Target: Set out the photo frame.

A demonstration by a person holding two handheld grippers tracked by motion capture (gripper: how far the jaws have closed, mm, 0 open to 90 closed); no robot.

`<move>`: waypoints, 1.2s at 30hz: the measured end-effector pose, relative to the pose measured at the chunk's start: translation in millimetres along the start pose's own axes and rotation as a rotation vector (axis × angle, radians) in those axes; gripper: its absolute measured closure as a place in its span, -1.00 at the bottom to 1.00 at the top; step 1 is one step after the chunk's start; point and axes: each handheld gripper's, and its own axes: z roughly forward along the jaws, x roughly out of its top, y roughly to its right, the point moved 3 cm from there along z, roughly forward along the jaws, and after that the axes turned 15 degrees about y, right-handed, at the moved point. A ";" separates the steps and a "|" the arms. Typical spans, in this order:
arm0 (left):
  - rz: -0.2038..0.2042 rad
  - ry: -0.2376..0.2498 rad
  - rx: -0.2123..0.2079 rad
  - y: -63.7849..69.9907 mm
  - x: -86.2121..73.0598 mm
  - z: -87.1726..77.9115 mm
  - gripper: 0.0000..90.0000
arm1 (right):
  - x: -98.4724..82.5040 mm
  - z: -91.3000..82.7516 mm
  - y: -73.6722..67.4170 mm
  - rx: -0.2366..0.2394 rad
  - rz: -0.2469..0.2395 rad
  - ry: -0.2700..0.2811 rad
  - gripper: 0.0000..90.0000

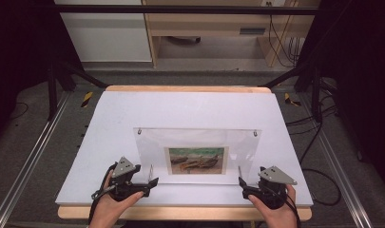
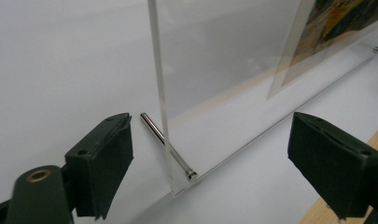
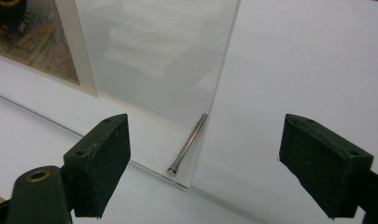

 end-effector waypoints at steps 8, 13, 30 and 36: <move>0.015 0.016 -0.023 -3.9 0.7 -9.6 -0.79 | -4.0 -9.9 7.8 -0.007 -0.020 0.005 -0.76; 0.038 0.020 -0.015 -8.0 -0.9 -17.0 -0.79 | -7.1 -15.4 16.4 -0.046 -0.011 -0.007 -0.76; 0.074 0.044 0.136 -40.7 -2.0 -40.7 -0.78 | -16.4 -24.7 41.2 -0.132 0.043 -0.046 -0.69; 0.083 0.042 0.183 -52.2 -1.8 -42.6 -0.76 | -14.7 -15.6 47.1 -0.149 0.064 -0.067 -0.68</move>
